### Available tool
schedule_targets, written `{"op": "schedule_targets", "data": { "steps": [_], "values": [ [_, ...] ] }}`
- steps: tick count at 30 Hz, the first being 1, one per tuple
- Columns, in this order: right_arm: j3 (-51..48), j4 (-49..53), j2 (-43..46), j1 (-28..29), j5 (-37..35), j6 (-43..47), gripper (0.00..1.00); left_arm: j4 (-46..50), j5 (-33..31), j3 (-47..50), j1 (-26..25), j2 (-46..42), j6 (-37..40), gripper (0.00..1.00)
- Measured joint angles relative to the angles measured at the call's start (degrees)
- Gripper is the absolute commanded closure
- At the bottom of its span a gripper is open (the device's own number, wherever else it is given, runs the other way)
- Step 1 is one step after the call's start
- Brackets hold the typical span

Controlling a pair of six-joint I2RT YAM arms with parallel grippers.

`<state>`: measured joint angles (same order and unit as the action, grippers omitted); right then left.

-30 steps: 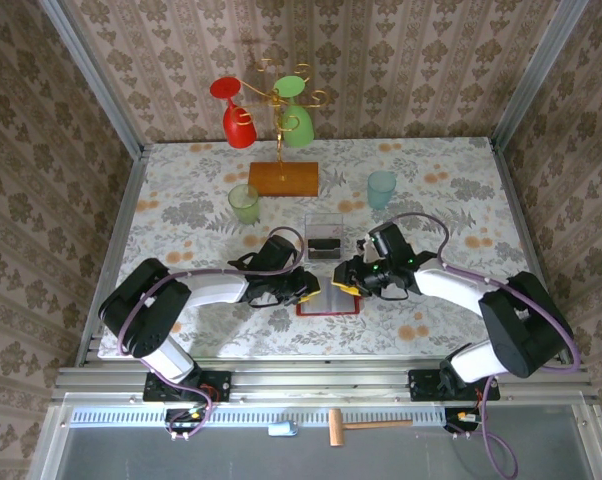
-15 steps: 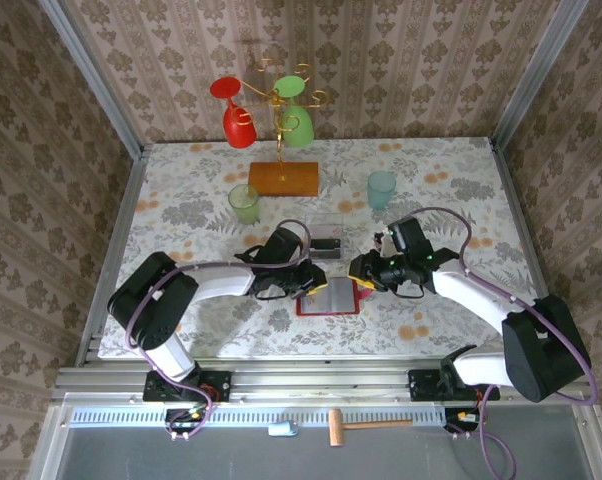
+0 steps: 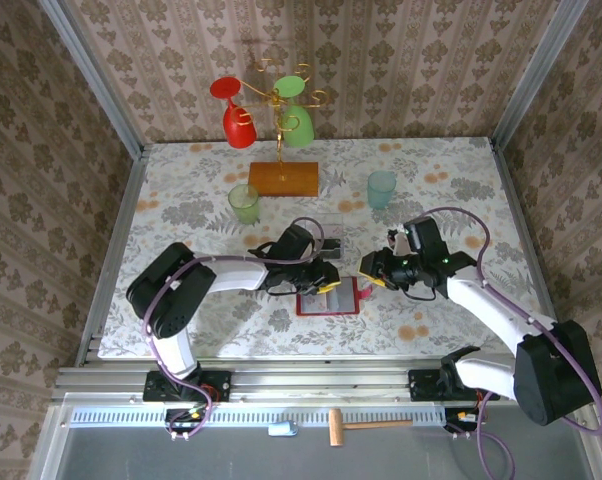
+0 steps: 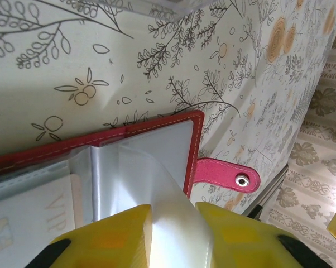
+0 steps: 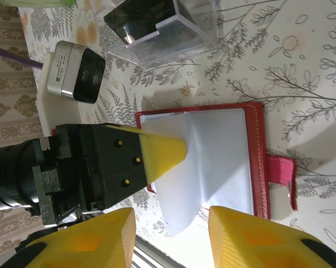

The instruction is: Take the credit cards out of the card holder

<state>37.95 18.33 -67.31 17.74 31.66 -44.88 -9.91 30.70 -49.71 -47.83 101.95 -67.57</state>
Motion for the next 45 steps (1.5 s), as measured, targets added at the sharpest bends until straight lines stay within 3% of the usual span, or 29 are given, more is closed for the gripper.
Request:
{"op": "schedule_targets", "data": {
  "steps": [10, 15, 30, 45],
  "values": [
    [-0.42, 0.35, 0.2, -0.42, 0.02, 0.0, 0.6, -1.44, 0.92, -0.52, -0.15, 0.44, -0.48, 0.5],
    [-0.42, 0.48, 0.48, -0.46, 0.02, 0.0, 0.6, -2.03, 1.07, -0.74, -0.15, 0.55, -0.42, 0.47],
    [-0.44, 1.18, 0.79, -0.5, 0.04, -0.04, 0.61, -2.86, 0.98, -1.07, -0.07, 0.76, -0.42, 0.49],
    [-0.46, -2.03, -6.8, 2.54, 0.07, -0.55, 0.62, -3.48, -0.66, 6.05, 1.92, -6.03, -0.44, 0.51]
  ]
}}
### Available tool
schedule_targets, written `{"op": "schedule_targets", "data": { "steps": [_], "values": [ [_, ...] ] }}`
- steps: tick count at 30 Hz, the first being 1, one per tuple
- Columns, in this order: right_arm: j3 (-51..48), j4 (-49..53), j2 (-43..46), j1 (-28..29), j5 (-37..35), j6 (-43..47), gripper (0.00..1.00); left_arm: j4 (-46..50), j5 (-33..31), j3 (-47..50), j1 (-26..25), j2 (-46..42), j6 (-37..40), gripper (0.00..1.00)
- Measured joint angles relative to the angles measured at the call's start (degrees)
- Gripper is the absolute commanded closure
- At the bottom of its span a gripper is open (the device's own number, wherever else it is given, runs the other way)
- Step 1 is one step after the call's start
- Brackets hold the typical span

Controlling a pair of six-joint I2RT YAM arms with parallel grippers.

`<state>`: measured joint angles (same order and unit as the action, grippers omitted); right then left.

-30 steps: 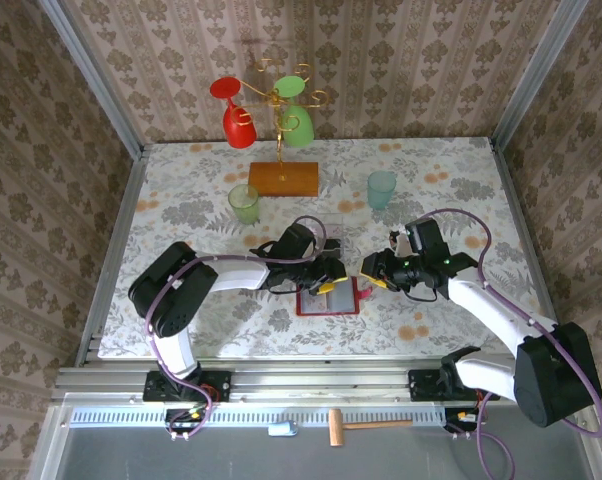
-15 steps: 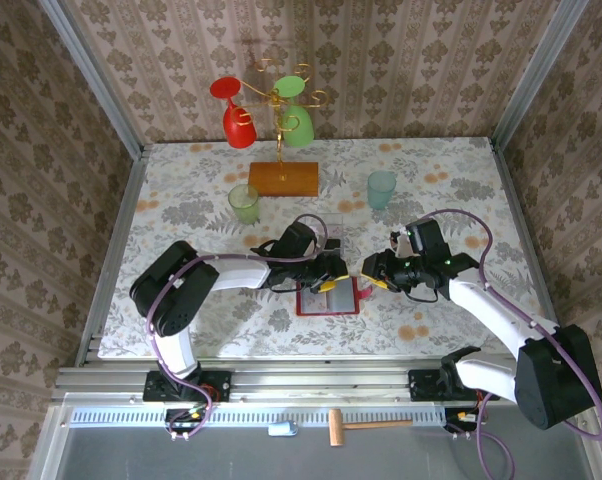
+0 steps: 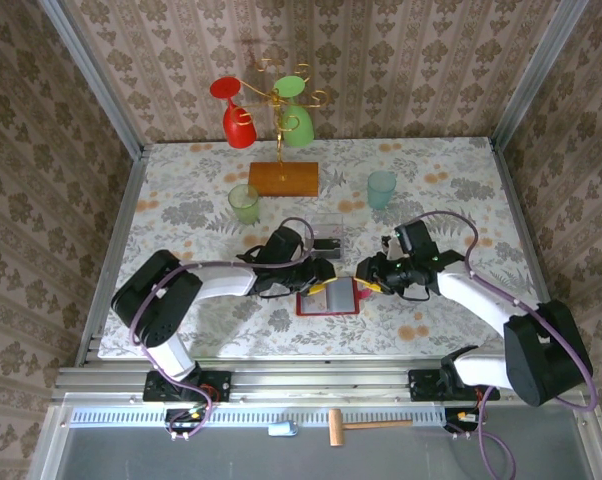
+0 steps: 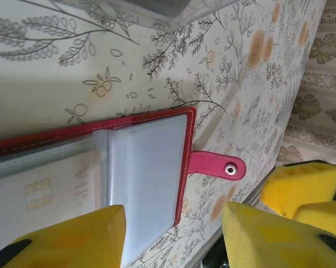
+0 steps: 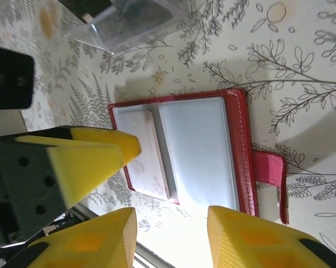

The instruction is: Take the credit cards out of the card holder

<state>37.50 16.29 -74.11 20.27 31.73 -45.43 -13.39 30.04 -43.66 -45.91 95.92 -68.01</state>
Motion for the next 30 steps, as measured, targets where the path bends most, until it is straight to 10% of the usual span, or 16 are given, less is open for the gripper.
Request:
{"op": "schedule_targets", "data": {
  "steps": [30],
  "values": [
    [7.06, -9.11, -18.32, 11.69, -0.02, -3.91, 0.68, -0.11, -2.05, 9.94, 1.4, -7.61, -0.81, 0.72]
  ]
}}
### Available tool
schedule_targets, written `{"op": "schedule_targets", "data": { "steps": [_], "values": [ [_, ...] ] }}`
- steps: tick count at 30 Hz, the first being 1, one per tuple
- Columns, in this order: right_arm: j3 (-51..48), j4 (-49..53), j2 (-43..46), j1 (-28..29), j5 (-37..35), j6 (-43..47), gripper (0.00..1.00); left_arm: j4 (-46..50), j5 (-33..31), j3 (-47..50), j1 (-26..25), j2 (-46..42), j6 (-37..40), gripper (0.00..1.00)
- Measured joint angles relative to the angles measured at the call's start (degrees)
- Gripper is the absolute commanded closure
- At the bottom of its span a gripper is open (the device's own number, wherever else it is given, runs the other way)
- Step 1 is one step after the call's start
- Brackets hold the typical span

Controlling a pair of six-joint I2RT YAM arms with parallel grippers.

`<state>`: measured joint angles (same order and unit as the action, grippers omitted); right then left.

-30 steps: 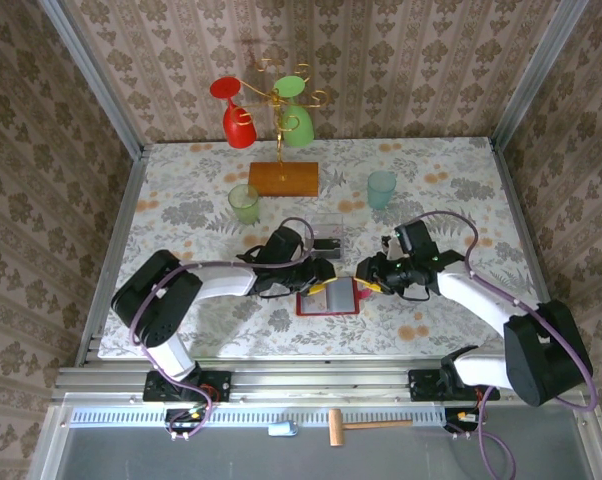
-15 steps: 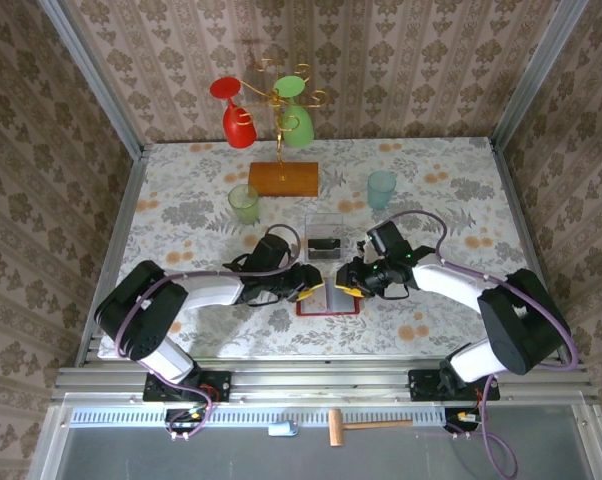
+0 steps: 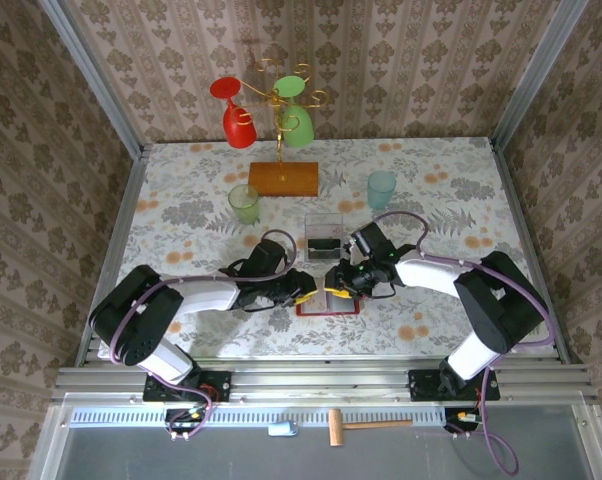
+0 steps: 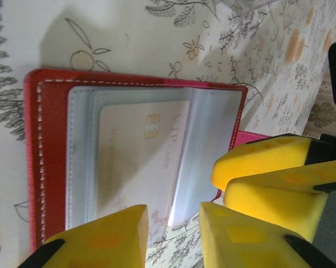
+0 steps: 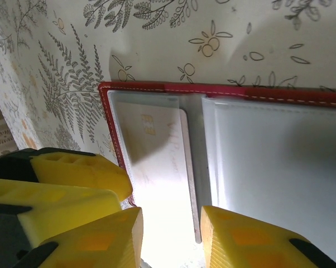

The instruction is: Take the credit cards out of the card holder

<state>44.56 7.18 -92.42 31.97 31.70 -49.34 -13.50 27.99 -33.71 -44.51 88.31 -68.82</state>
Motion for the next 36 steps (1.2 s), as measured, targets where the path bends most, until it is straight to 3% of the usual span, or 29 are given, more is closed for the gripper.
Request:
{"op": "schedule_targets", "data": {
  "steps": [10, 36],
  "values": [
    [1.6, -1.16, -3.26, 0.96, 0.07, -0.33, 0.7, 1.11, -0.17, 0.5, 0.44, -0.11, 0.0, 0.81],
    [2.45, -1.9, -5.18, 1.84, 0.22, -0.37, 0.75, 1.55, -0.42, 1.62, 0.74, -0.31, 0.09, 0.81]
  ]
}}
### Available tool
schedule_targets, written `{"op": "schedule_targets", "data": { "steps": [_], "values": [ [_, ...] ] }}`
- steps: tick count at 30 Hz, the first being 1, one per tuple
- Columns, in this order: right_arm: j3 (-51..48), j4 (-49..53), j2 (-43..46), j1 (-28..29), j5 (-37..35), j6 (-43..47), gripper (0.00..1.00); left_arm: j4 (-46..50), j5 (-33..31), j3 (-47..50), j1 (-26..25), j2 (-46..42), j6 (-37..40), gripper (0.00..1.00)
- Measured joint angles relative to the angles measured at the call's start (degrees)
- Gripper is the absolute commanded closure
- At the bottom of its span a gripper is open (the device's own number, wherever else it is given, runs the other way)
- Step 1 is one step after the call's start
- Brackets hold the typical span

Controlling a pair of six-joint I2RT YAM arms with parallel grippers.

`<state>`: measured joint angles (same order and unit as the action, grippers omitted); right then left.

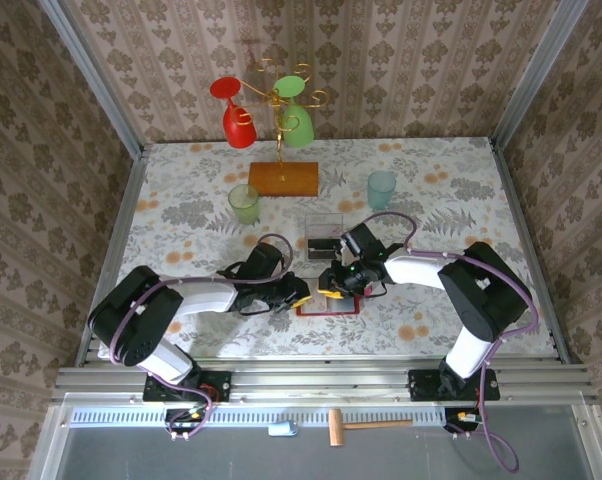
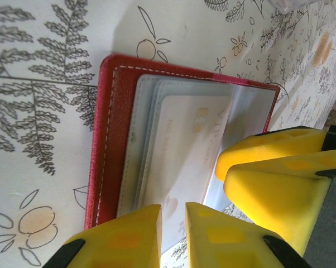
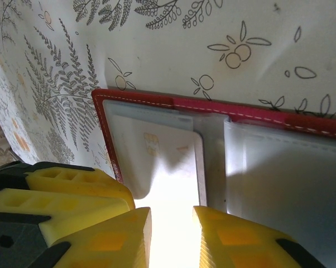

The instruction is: Take the credit cards out of the card holder

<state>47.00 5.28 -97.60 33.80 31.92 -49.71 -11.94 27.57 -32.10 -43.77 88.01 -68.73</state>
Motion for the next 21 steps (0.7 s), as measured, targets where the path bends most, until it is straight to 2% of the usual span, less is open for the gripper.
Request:
{"op": "schedule_targets", "data": {
  "steps": [21],
  "values": [
    [1.49, 2.62, -0.87, 0.13, -1.2, 1.38, 0.7, 0.0, 0.04, 0.0, 0.37, 0.0, 0.24, 0.81]
  ]
}}
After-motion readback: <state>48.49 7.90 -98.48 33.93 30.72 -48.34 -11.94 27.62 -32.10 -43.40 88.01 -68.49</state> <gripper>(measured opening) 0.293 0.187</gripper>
